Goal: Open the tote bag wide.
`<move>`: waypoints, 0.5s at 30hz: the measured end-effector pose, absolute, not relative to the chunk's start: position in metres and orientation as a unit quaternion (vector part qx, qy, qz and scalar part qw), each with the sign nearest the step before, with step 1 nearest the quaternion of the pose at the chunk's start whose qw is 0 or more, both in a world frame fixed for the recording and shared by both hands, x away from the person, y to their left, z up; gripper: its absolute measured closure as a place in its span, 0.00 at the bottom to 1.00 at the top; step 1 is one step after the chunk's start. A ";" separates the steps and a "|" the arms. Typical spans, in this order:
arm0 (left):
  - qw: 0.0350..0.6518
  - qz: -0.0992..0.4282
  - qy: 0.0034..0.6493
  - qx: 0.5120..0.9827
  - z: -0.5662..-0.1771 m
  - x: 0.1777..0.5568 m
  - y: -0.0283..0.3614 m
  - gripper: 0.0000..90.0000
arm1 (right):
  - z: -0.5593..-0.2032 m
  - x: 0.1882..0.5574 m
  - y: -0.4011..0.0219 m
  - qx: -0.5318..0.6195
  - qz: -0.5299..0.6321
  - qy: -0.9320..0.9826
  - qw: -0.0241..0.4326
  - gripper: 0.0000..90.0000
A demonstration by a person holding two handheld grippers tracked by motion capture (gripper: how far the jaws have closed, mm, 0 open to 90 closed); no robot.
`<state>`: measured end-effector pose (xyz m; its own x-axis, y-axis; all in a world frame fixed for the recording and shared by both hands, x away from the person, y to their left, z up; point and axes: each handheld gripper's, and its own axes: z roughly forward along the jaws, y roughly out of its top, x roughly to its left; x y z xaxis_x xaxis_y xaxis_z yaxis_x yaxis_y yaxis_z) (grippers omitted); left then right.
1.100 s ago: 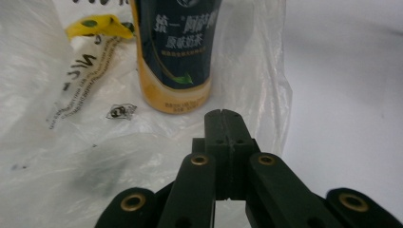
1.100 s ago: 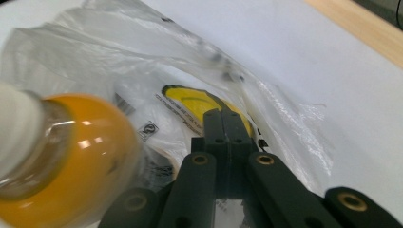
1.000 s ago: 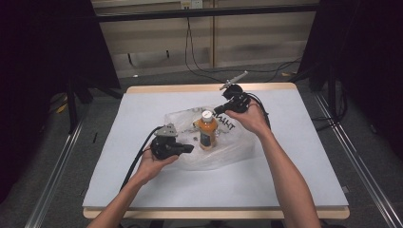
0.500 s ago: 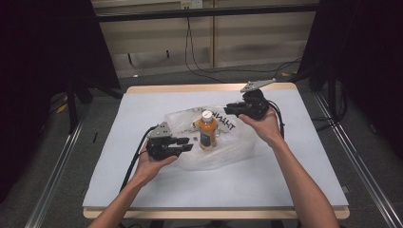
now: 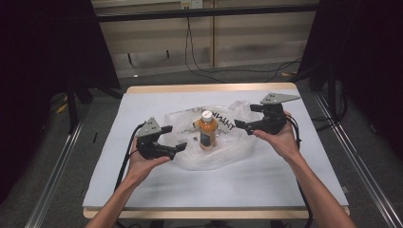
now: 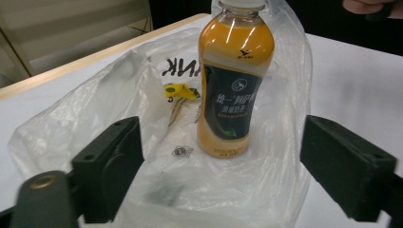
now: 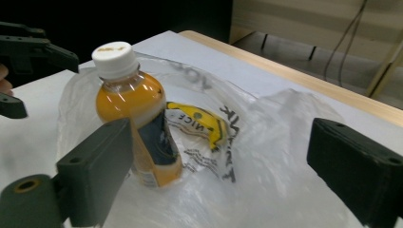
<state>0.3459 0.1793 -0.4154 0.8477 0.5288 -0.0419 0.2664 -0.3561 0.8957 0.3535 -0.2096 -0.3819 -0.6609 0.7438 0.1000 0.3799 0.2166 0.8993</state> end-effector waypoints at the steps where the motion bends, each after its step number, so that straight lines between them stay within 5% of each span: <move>1: 0.515 0.129 0.248 0.810 -0.415 0.345 0.182 0.11 | -0.383 0.350 -0.213 0.373 0.505 0.755 0.190 0.06; 15: 0.513 0.163 0.277 0.796 -0.421 0.318 0.229 0.03 | -0.392 0.293 -0.255 0.406 0.531 0.703 0.244 0.03</move>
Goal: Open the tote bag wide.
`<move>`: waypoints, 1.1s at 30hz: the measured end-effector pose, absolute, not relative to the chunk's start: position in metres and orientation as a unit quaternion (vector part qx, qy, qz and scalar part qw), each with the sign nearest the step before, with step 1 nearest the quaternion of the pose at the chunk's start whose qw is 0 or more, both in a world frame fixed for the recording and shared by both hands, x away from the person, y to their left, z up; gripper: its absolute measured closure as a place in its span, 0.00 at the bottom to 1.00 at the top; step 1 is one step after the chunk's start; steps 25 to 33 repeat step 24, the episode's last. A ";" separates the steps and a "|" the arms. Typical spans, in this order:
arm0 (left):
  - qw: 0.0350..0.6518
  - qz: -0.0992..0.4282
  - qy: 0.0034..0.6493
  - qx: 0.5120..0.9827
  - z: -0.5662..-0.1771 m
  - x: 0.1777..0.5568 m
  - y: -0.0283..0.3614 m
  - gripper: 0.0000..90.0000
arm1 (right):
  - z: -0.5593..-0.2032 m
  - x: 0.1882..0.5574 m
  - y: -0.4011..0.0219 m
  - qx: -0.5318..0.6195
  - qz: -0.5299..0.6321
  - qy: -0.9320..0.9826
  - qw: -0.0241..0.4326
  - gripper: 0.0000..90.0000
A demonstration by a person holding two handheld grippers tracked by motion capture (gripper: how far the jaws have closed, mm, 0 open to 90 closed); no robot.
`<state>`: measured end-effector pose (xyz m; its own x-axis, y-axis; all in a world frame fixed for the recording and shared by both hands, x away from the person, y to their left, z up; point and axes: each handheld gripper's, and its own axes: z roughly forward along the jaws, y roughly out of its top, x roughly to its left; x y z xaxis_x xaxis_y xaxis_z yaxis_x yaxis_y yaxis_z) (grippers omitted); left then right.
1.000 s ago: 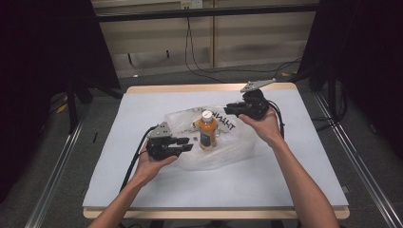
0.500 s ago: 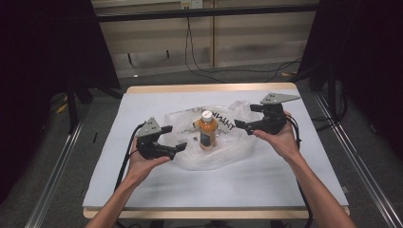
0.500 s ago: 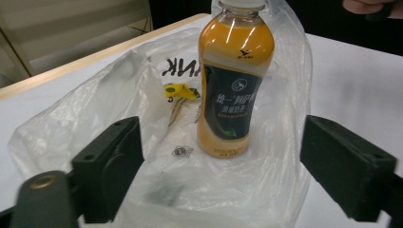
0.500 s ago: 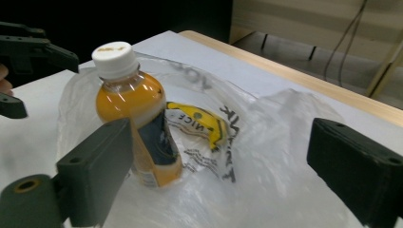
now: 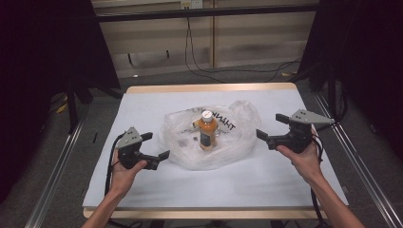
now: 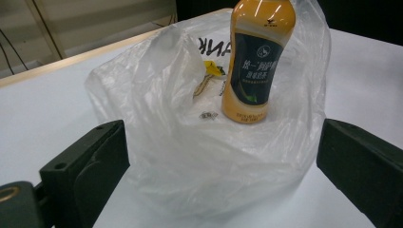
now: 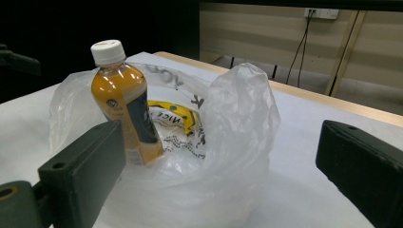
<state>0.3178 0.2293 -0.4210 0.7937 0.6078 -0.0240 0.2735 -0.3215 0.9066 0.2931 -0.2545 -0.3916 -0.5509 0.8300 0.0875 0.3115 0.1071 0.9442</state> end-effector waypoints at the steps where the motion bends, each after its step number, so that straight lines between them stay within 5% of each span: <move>1: 0.509 0.168 0.284 0.795 -0.421 0.315 0.233 0.03 | -0.392 0.289 -0.256 0.405 0.530 0.703 0.246 0.03; 21: 0.505 0.184 0.320 0.780 -0.452 0.262 0.267 0.03 | -0.438 0.215 -0.284 0.447 0.536 0.675 0.239 0.06; 33: 0.508 0.192 0.328 0.773 -0.453 0.260 0.270 0.02 | -0.441 0.210 -0.288 0.446 0.527 0.679 0.248 0.06</move>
